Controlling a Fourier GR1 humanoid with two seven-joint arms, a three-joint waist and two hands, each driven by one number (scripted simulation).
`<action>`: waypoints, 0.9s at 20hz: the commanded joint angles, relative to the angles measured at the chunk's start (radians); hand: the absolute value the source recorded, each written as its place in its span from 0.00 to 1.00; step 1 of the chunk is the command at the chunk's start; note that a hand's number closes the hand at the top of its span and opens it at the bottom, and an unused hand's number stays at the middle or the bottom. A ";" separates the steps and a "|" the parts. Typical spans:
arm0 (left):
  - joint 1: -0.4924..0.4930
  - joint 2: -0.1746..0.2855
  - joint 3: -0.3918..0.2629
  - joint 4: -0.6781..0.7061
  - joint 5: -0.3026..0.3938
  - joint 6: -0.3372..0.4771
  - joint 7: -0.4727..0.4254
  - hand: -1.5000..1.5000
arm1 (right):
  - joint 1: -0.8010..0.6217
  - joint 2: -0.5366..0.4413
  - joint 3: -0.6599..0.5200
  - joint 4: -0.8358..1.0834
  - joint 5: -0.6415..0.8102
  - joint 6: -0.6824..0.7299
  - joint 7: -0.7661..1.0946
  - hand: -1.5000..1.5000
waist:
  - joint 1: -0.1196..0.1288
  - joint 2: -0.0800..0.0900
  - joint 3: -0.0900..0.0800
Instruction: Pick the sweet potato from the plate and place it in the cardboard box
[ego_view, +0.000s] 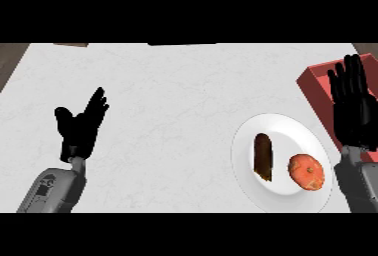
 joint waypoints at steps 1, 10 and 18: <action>0.007 0.043 0.029 -0.054 0.024 -0.057 0.034 0.50 | 0.030 -0.025 0.043 -0.044 0.078 -0.042 0.088 0.00 | 0.030 -0.021 -0.009; 0.116 0.096 0.120 -0.170 0.142 -0.111 0.031 0.50 | 0.071 -0.264 0.242 -0.228 0.622 -0.265 0.210 0.00 | 0.027 -0.038 -0.013; 0.162 0.120 0.157 -0.202 0.181 -0.152 0.041 0.50 | 0.129 -0.383 0.507 -0.497 0.906 -0.020 0.530 0.00 | 0.014 -0.031 -0.015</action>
